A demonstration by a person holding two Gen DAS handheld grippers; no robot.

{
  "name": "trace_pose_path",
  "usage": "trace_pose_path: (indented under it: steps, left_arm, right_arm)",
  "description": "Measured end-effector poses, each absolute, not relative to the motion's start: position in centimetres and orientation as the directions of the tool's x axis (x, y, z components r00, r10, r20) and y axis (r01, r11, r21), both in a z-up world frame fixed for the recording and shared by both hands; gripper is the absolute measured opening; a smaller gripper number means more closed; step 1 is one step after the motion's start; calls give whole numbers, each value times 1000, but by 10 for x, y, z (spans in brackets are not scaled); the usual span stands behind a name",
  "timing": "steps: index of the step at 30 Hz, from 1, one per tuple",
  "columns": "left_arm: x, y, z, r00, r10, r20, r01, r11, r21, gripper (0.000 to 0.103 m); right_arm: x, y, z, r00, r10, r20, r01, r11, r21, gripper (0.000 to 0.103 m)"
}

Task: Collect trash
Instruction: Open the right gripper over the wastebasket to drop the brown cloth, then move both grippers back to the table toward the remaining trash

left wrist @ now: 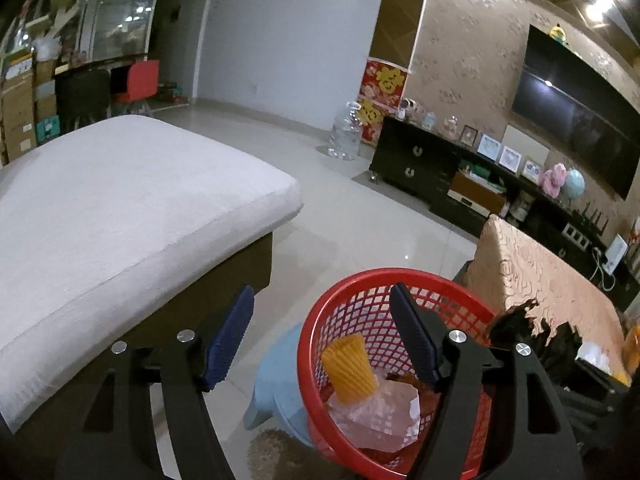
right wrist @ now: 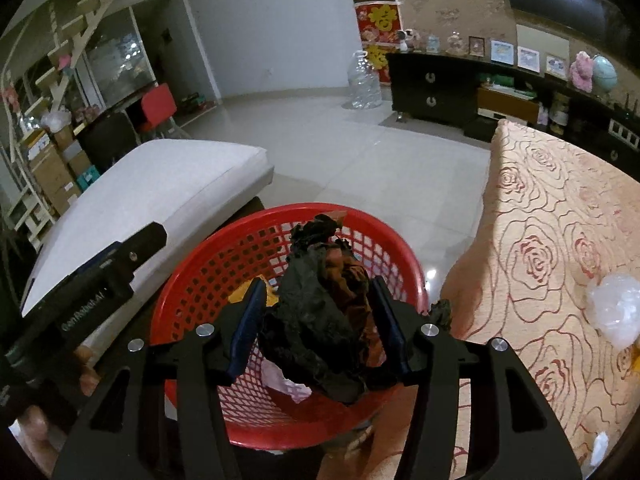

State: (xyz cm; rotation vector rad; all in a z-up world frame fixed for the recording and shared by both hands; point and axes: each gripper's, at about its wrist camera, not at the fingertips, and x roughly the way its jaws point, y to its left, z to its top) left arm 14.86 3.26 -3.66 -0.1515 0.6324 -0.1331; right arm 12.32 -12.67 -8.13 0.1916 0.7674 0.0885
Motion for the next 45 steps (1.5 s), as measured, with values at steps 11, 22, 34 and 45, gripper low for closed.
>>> trace_pose_path:
  steps: [11,22,34,45]
  left_arm:
    - [148,39,-37,801,-169,-574,67,978,-195,68]
    - [143,31,-37,809,-177,-561,96,980,-171,71]
    - [138,22,-37,816,-188,-546,120,980,-158,74]
    - [134,10,-38,820,-192,-539,148,981,-125,77]
  right_arm:
    - [112,-131,-77,740,148,-656,-5,977,215,74]
    - [80,-161,-76,766,60,-640,64,984,169,74]
    - [21,-224,-80,762,-64,-645,190,974,127,74]
    - [-65,-325,-93,713,-265,-649,391,919,54,77]
